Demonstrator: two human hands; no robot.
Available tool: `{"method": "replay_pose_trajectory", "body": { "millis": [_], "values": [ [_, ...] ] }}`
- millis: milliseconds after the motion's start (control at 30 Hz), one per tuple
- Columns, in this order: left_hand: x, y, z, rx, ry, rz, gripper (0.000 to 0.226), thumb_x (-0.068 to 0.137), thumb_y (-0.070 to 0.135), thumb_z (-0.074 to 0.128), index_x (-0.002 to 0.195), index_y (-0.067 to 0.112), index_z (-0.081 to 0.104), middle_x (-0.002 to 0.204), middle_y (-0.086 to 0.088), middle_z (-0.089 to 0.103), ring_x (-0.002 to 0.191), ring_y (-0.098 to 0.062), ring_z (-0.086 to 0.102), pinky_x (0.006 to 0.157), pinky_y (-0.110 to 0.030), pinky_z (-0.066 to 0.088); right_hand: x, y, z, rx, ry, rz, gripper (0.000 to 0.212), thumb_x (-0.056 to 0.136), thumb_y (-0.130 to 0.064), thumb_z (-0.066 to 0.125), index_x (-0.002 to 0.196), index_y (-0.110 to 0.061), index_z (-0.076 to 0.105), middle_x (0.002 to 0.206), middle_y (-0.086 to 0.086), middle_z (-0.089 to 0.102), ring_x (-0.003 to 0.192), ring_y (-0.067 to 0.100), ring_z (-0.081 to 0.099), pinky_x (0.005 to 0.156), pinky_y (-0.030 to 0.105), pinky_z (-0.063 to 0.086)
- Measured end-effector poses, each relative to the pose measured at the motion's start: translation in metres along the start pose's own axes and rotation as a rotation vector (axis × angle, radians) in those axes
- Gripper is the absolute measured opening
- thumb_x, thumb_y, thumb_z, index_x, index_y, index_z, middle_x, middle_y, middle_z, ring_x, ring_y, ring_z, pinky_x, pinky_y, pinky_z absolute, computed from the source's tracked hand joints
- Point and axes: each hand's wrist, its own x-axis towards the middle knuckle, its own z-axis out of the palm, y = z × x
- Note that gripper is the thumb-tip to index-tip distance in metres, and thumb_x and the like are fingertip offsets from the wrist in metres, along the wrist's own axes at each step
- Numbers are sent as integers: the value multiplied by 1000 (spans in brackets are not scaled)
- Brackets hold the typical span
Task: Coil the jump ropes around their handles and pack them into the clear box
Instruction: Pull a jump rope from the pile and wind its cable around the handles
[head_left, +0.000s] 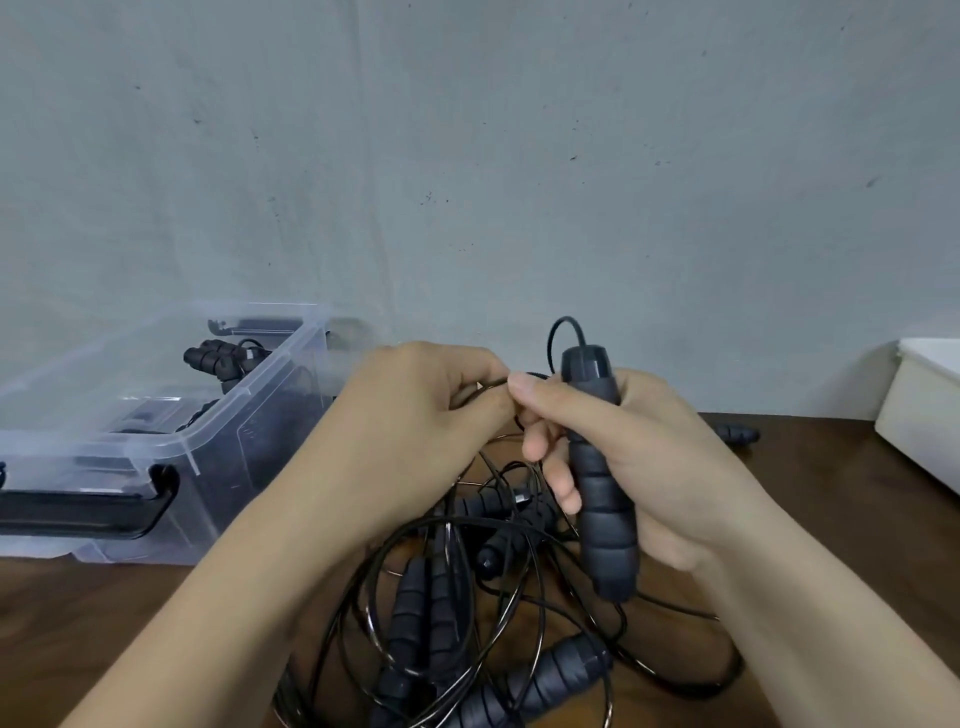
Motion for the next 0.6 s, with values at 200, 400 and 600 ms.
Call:
{"method": "replay_pose_trajectory", "body": {
  "millis": [200, 400, 600],
  "values": [
    [-2, 0, -1, 60, -92, 50, 23, 102, 46, 60, 89, 32, 73, 63, -9, 53, 54, -8, 40, 52, -27, 30, 2, -3, -7, -23, -26, 25, 33, 95, -31, 76, 70, -11, 70, 62, 7, 62, 46, 17, 49, 48, 28, 44],
    [-3, 0, 0, 40, -156, 58, 29, 97, 55, 65, 84, 29, 72, 59, -5, 50, 52, -6, 38, 53, -27, 29, 7, -4, -17, 91, 16, 40, 32, 94, -20, 76, 68, -11, 59, 58, 6, 50, 46, 16, 41, 45, 25, 41],
    [-4, 3, 1, -3, -94, 87, 30, 97, 53, 66, 82, 27, 73, 53, 3, 47, 49, -6, 38, 50, -22, 30, 7, -9, -27, -110, -81, 63, 49, 92, -35, 78, 88, 12, 66, 60, 9, 56, 46, 20, 44, 46, 27, 42]
  ]
}}
